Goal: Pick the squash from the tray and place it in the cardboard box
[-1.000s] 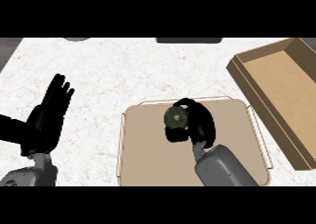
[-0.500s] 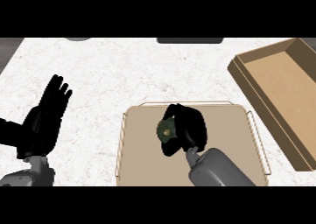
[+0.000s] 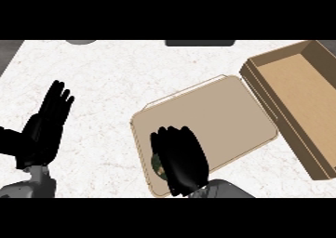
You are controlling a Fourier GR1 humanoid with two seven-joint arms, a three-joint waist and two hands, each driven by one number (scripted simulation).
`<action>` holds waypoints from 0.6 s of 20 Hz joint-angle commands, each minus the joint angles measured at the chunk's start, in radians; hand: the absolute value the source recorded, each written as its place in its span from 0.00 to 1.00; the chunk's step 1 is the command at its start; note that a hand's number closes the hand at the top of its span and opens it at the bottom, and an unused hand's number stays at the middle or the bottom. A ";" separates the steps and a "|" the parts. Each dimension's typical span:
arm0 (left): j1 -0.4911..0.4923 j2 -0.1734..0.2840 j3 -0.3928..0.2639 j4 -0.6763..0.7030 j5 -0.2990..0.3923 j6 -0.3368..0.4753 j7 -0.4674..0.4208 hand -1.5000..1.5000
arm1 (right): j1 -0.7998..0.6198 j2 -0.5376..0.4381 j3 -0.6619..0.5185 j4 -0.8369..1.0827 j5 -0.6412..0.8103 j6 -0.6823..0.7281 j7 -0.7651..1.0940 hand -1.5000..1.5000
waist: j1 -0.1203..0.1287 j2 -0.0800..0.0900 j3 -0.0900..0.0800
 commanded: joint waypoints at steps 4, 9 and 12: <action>0.005 -0.023 -0.008 0.030 -0.011 0.003 -0.045 0.50 | -0.006 -0.019 -0.028 -0.347 0.036 0.207 0.086 1.00 | -0.003 0.002 0.001; 0.022 -0.009 -0.010 -0.017 -0.002 -0.010 -0.019 0.50 | -0.047 0.086 -0.153 -0.400 0.126 0.117 0.231 1.00 | 0.001 0.001 0.001; -0.044 -0.009 0.002 0.044 -0.021 0.019 -0.010 0.50 | -0.041 0.072 -0.195 -0.485 0.185 0.136 0.293 1.00 | -0.010 0.003 0.001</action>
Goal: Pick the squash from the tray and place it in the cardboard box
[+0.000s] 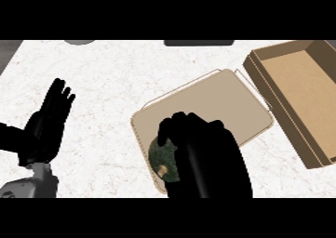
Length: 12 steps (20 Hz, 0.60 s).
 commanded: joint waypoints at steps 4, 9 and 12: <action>0.037 0.019 0.011 -0.024 0.017 -0.031 -0.008 0.50 | -0.081 -0.024 -0.259 -0.129 0.023 0.117 0.081 1.00 | 0.006 0.002 0.000; 0.015 0.002 -0.007 -0.027 -0.009 -0.007 -0.003 0.50 | -0.116 -0.076 -0.482 -0.030 -0.089 0.145 -0.012 1.00 | 0.011 0.004 0.000; 0.074 -0.024 -0.025 -0.022 0.005 -0.025 -0.025 0.50 | -0.017 -0.166 -0.574 -0.029 -0.123 0.107 -0.116 1.00 | 0.012 0.005 0.001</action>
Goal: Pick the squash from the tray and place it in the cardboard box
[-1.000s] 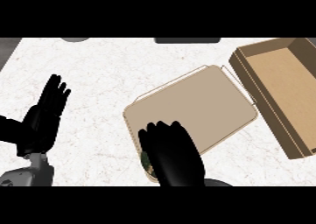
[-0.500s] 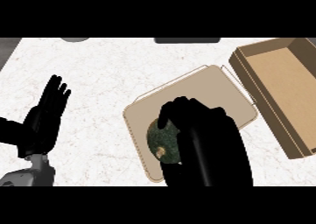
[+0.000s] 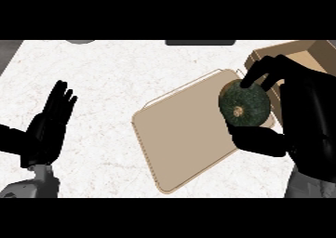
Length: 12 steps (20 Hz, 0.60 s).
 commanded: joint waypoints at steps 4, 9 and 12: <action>-0.049 -0.016 -0.012 0.007 -0.008 0.022 0.029 0.50 | -0.018 -0.125 -0.267 0.209 -0.076 -0.077 -0.210 1.00 | 0.007 0.003 0.001; -0.008 -0.009 -0.022 -0.027 -0.018 0.011 0.028 0.50 | -0.021 -0.226 -0.306 0.357 0.000 -0.135 -0.321 1.00 | 0.011 0.003 0.000; 0.013 0.012 0.013 0.007 0.008 -0.025 -0.022 0.50 | 0.025 -0.250 -0.331 0.474 0.011 -0.226 -0.441 1.00 | 0.012 0.003 0.000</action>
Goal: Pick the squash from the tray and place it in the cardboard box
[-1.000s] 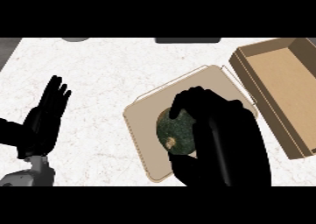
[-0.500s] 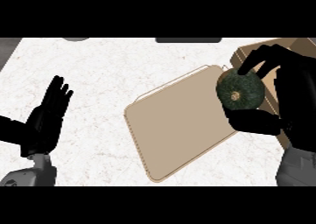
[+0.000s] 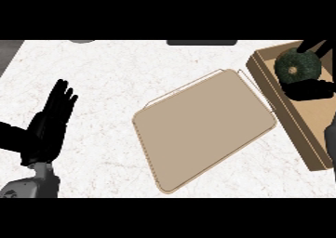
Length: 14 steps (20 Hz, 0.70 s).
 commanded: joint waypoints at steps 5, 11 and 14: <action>-0.021 0.000 -0.005 -0.020 -0.003 0.006 0.030 0.50 | -0.001 -0.076 -0.085 0.364 0.019 -0.170 -0.261 1.00 | 0.005 0.002 0.000; -0.009 -0.022 -0.022 -0.018 -0.012 0.009 -0.001 0.50 | -0.028 -0.181 0.014 0.541 0.113 0.098 -0.205 1.00 | 0.017 0.006 -0.001; 0.029 -0.022 -0.036 -0.080 -0.012 0.011 0.037 0.50 | -0.044 -0.151 -0.037 0.690 0.063 0.067 -0.264 0.00 | 0.016 0.002 0.000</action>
